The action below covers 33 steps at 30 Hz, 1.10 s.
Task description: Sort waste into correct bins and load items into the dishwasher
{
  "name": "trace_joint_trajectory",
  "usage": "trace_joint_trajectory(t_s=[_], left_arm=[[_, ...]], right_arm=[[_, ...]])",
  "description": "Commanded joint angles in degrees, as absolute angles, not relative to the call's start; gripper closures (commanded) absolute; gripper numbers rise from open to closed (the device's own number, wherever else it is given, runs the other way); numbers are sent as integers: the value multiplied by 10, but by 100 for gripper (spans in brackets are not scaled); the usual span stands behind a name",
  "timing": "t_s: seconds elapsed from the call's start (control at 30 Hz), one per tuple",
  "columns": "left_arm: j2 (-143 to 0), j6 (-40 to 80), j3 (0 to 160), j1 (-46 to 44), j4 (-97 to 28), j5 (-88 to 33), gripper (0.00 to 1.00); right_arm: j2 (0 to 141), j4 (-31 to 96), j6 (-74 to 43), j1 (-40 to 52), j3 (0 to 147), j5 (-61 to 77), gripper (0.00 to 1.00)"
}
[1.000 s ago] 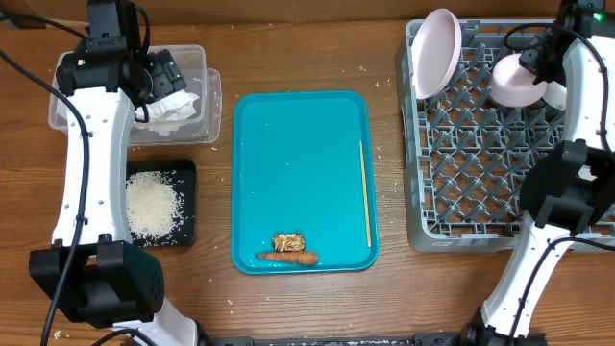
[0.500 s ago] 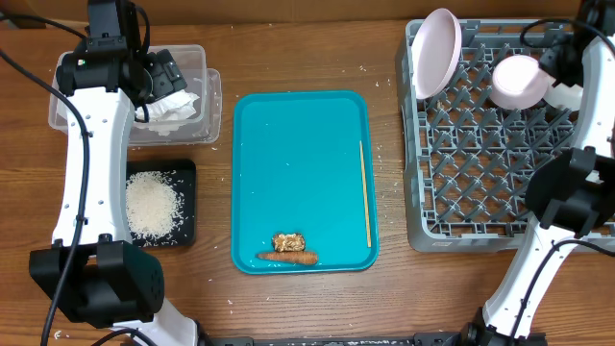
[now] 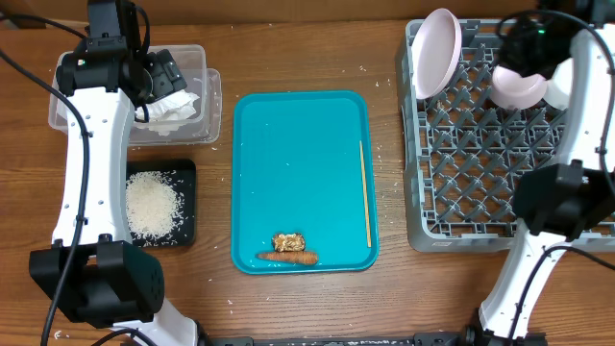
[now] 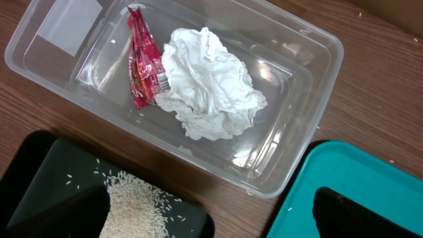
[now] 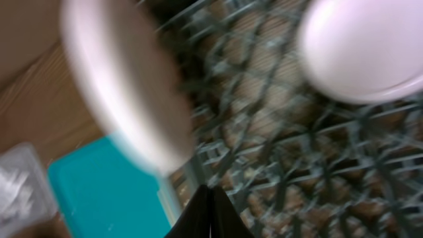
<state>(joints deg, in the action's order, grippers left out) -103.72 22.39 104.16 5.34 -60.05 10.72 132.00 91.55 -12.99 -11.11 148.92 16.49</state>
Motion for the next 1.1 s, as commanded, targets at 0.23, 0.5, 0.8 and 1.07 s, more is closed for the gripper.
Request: trace_joint_trajectory(t_s=[0.23,0.5,0.8,1.07], left_arm=[[-1030,234,1040,52,-600,105,0],[-1030,234,1040,52,-600,105,0],[-1030,234,1040,52,-600,105,0],[-1030,234,1040,52,-600,105,0]], right_arm=[[1223,971,-104,46,1498,192,96],[1223,971,-82,239,1442,191,79],[1223,969,-74,448,1285,74,5],[1224,889,-75,503,1148,77,0]])
